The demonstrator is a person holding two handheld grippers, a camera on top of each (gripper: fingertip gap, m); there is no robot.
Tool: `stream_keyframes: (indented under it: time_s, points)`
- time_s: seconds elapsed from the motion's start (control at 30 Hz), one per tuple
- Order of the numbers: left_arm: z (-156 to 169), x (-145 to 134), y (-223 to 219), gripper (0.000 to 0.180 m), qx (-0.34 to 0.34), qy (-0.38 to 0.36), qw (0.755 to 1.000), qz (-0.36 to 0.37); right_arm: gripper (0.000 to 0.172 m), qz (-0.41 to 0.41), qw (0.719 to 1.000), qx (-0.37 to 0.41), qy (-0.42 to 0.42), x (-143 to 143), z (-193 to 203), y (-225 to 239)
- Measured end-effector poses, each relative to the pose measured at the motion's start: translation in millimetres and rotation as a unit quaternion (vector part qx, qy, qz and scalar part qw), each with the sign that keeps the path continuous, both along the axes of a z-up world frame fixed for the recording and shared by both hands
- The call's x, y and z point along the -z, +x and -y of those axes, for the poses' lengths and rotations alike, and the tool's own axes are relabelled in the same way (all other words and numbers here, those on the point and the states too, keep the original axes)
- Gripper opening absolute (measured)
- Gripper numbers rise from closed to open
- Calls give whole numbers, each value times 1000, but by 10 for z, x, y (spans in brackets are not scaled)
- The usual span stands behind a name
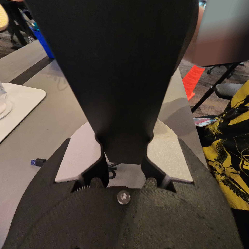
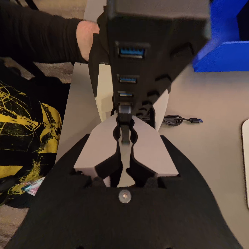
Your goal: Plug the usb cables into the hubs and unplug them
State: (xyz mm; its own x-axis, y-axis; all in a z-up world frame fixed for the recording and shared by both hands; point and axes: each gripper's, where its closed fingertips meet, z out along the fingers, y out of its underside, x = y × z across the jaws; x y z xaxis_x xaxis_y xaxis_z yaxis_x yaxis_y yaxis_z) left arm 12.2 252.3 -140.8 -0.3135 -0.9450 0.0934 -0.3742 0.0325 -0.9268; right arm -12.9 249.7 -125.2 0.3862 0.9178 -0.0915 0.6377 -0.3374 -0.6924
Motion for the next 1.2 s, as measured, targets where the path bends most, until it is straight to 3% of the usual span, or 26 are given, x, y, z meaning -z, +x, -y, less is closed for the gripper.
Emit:
stream_keyframes:
  time_s: [0.03, 0.13, 0.23, 0.33, 0.37, 0.43, 0.5, 0.6, 0.63, 0.8, 0.83, 0.87, 0.97, 1.07, 1.2]
  points:
    - [-33, 1, -7, 65, -5, 3, 1000, -3, 11, -10, 1000, 12, 3, -46, -27, 37]
    - [-34, 7, 7, 64, -9, 11, 1000, -4, 35, -63, 997, 35, 22, -296, -60, 96]
    - [25, 37, 47, 65, -1, 17, 1000, -10, 85, -62, 995, 51, 55, -349, -134, 73]
    - [125, 67, 88, 65, 11, 29, 999, -20, 93, -83, 994, 43, 52, -332, -143, -56]
    - [158, 73, 102, 65, 15, 32, 999, -22, 89, -89, 994, 35, 49, -311, -133, -107]
    - [185, 66, 115, 65, 17, 26, 999, -20, 60, -106, 993, 19, 46, -311, -101, -184]
    - [189, 43, 99, 65, 23, 16, 1000, -13, 60, -108, 993, 22, 40, -315, -97, -176]
    - [183, -105, 112, 102, 15, -16, 1000, 10, 60, -108, 993, 20, 43, -339, -117, -192]
    - [199, -137, 89, 87, 22, -3, 1000, 14, 60, -104, 993, 16, 46, -350, -132, -217]
    - [-30, -316, -84, 71, -13, -4, 1000, 27, 61, -113, 991, -9, 65, -593, -293, -442]
    - [-114, -355, -145, 67, -26, -3, 999, 27, 74, -122, 989, -6, 81, -708, -362, -438]
    - [-210, -402, -221, 67, -41, 4, 999, 31, 76, -132, 987, -5, 93, -826, -409, -407]
    - [-516, -543, -514, 66, -88, 20, 995, 35, 64, -114, 984, 27, 136, -954, -575, -160]
    - [-776, -717, -807, 65, -132, 23, 990, 52, 56, -95, 985, 51, 138, -767, -633, 63]
    - [-1005, -812, -1059, 65, -178, 32, 981, 64, 43, -43, 993, 57, 94, -52, -549, 37]
